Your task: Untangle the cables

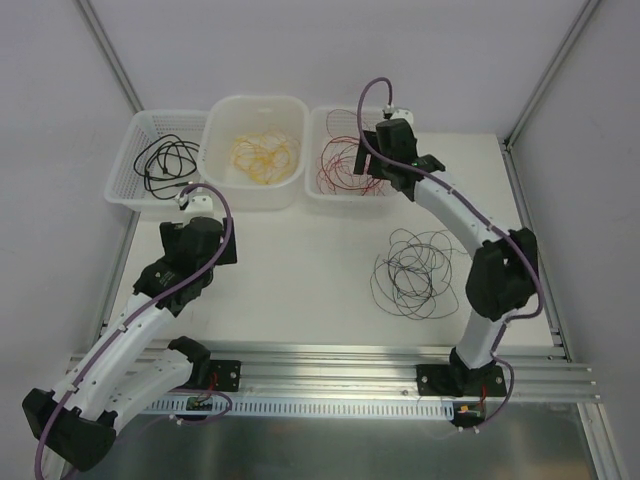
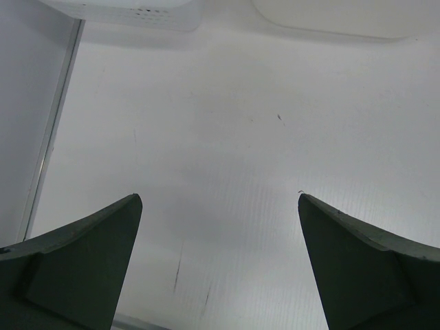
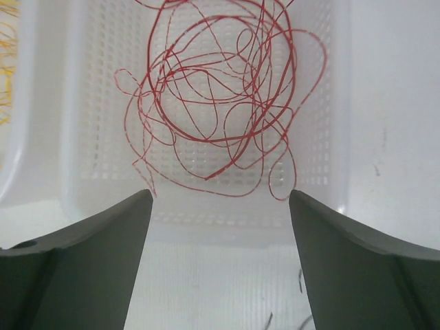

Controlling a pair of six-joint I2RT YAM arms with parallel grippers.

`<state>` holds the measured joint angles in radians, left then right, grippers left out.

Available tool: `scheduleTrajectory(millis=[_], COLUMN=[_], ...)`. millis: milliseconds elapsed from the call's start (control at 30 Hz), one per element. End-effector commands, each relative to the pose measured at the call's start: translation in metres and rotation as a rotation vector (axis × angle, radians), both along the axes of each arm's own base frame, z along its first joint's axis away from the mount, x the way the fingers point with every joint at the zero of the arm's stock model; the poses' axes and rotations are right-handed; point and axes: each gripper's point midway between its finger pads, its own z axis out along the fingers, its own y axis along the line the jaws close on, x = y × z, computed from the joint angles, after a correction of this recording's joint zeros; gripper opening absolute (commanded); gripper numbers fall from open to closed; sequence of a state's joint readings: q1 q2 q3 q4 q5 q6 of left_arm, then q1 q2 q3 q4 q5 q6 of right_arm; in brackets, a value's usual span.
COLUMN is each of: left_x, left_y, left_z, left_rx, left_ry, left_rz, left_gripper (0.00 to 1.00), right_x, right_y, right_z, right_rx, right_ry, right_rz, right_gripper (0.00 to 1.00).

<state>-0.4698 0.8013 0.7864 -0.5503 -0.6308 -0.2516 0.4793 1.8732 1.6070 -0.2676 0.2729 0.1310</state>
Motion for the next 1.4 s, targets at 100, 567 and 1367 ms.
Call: scheduleTrajectory(millis=[100,567,1367], left_x=[0.003,-0.002,-0.058], left_y=[-0.009,-0.08,-0.141], left_z=[0.002,-0.02,-0.065], left_rx=[-0.053,-0.307,-0.542], left_ry=[-0.012,0.139,0.324], left_rz=[-0.026,-0.271,-0.323], left_gripper=[0.99,0.99,0.99], right_x=[-0.079,-0.258,-0.254], right_y=[-0.058,-0.182,-0.153], right_z=[0.074,-0.008,-0.157], right_rx=[-0.037,-0.071,0.087], right_ry=[-0.029,0.147,0.485], right_rz=[-0.069,-0.334,-0.256], right_gripper=[0.94,1.0,1.0])
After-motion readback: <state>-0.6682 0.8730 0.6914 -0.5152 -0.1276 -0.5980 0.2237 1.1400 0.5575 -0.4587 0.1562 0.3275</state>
